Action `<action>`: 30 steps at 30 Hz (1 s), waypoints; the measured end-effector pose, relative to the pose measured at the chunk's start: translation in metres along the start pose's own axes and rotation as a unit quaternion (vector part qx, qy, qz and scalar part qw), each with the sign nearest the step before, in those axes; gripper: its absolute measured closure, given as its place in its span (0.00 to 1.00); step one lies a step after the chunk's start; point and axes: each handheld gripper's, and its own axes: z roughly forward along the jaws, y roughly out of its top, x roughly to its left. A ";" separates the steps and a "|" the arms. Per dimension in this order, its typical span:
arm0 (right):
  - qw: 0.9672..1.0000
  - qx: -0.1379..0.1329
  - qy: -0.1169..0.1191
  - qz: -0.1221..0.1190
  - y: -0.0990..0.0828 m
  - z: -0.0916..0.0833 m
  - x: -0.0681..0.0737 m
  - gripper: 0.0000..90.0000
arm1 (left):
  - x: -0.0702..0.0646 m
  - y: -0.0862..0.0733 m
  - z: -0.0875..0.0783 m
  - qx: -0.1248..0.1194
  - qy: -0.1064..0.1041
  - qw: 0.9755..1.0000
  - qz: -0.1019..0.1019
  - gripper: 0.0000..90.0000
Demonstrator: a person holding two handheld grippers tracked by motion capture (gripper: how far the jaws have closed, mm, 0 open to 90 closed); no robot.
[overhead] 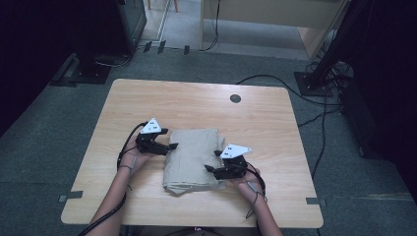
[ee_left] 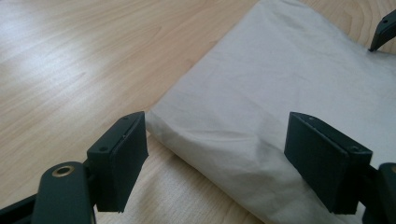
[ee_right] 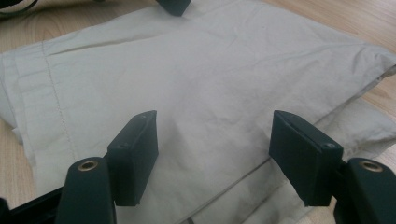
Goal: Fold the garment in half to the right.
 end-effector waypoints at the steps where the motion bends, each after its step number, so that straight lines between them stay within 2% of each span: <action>1: 1.000 0.000 0.000 0.000 0.000 0.000 0.000 0.36 | -0.001 -0.001 0.002 0.002 -0.002 1.000 0.000 0.24; 6: 1.000 -0.001 0.001 -0.003 0.001 0.002 0.001 0.36 | -0.004 -0.002 0.009 0.008 -0.008 1.000 0.002 0.24; 17: 0.999 -0.012 0.001 -0.030 0.014 0.011 0.006 0.32 | -0.007 -0.001 0.012 0.011 0.000 1.000 0.007 0.24; 21: 0.999 -0.013 0.001 -0.030 0.020 0.018 0.005 0.32 | -0.008 0.000 0.013 0.010 0.001 1.000 0.009 0.24; 27: 1.000 0.005 0.002 -0.030 0.022 0.028 -0.002 0.32 | -0.009 0.000 0.013 0.010 0.004 1.000 0.012 0.24; 30: 1.000 0.016 0.001 -0.013 0.018 0.034 -0.008 0.31 | -0.009 0.000 0.013 0.011 0.005 1.000 0.012 0.24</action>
